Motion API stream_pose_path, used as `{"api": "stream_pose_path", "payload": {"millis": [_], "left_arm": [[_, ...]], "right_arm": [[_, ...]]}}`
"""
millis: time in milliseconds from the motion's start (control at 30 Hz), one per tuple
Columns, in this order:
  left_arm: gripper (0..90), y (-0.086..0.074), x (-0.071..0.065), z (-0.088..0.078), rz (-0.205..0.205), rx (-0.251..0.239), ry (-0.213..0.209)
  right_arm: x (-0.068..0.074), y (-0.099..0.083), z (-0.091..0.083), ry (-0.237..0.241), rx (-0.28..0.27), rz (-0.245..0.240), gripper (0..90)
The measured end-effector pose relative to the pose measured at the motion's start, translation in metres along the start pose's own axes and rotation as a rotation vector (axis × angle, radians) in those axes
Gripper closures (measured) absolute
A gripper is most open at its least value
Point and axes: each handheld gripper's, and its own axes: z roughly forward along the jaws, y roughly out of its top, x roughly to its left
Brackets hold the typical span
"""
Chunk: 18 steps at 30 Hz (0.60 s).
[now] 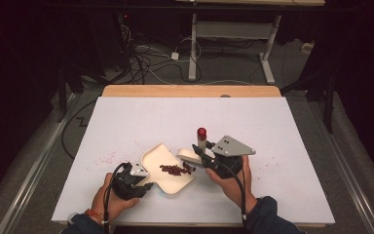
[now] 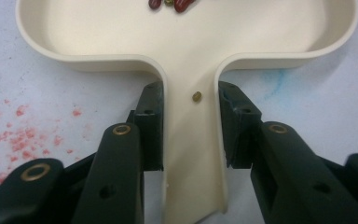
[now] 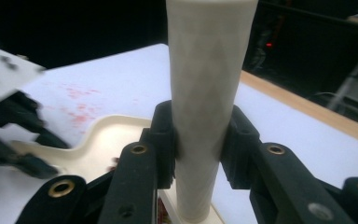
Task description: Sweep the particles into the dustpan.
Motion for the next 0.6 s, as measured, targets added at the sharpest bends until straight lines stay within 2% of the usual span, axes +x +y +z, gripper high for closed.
{"api": "stream_pose_path", "payload": {"millis": [33, 67, 133, 300, 400, 600], "left_arm": [[63.7, 0.000, 0.000, 0.000, -0.001, -0.001, 0.000], [63.7, 0.000, 0.000, 0.000, -0.001, -0.002, 0.000], [63.7, 0.000, -0.001, -0.001, -0.001, -0.001, 0.000], [63.6, -0.001, -0.001, -0.001, -0.001, 0.000, 0.000], [63.6, -0.001, -0.002, -0.001, -0.001, 0.000, -0.001], [63.7, -0.001, -0.003, -0.001, 0.002, 0.001, 0.005]], "right_arm": [[0.007, 0.001, 0.001, -0.006, -0.002, -0.031, 69.9], [0.007, 0.001, 0.001, -0.006, -0.002, -0.031, 69.9], [0.008, 0.002, -0.002, 0.027, -0.027, -0.008, 70.0], [0.009, 0.006, -0.006, 0.008, -0.043, -0.031, 69.9], [0.004, 0.008, -0.010, 0.013, -0.060, -0.008, 70.0], [-0.012, 0.012, -0.026, -0.043, -0.069, -0.008, 70.0]]}}
